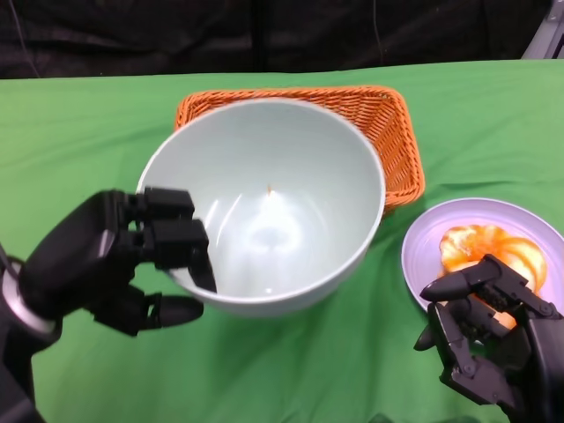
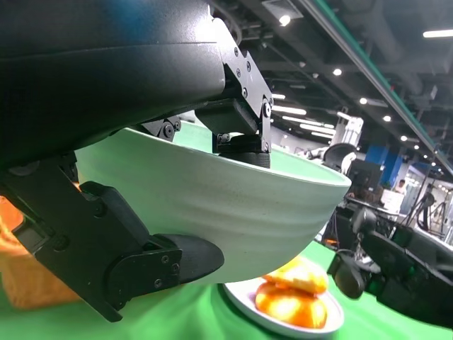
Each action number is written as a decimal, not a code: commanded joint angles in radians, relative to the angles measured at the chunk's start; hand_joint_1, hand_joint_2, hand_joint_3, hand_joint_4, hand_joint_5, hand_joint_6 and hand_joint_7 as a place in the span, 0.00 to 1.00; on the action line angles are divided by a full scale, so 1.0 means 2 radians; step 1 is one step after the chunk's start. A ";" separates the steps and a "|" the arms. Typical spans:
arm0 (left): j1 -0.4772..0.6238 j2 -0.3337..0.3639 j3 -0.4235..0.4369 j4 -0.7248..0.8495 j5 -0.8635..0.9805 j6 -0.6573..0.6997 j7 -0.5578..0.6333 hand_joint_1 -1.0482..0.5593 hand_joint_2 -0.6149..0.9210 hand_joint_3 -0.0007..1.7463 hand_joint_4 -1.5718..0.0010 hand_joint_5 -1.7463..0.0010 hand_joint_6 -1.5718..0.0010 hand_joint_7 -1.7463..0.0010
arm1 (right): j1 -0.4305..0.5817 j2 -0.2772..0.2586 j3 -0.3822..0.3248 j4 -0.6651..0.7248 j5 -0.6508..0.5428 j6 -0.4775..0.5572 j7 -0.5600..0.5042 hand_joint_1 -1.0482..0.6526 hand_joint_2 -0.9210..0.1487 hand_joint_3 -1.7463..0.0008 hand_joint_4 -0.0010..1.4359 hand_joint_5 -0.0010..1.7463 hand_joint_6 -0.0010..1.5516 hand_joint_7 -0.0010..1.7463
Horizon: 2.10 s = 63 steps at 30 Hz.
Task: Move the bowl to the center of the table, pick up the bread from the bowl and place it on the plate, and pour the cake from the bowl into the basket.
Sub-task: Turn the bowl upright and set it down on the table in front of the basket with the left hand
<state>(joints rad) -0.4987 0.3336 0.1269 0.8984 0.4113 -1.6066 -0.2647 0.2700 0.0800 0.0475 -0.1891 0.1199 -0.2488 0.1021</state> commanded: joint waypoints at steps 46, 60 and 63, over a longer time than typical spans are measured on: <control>0.030 0.118 -0.296 -0.063 0.477 0.247 0.587 0.63 0.85 0.11 0.52 0.00 0.65 0.00 | 0.004 -0.006 -0.005 -0.020 0.013 0.011 0.003 0.49 0.28 0.51 0.51 0.91 0.45 0.74; 0.021 0.110 -0.355 -0.060 0.371 0.338 0.522 0.58 0.93 0.04 0.57 0.00 0.67 0.02 | 0.005 -0.008 -0.003 -0.023 0.012 0.016 0.002 0.51 0.28 0.49 0.50 0.91 0.45 0.73; 0.024 0.113 -0.358 -0.067 0.357 0.344 0.508 0.57 0.94 0.04 0.58 0.00 0.67 0.03 | 0.005 -0.008 -0.003 -0.022 0.013 0.016 0.003 0.51 0.28 0.49 0.50 0.91 0.45 0.74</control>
<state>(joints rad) -0.4545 0.5395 -0.5820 0.7722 1.1434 -0.9265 0.7690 0.2777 0.0718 0.0460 -0.2246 0.1390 -0.2177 0.1073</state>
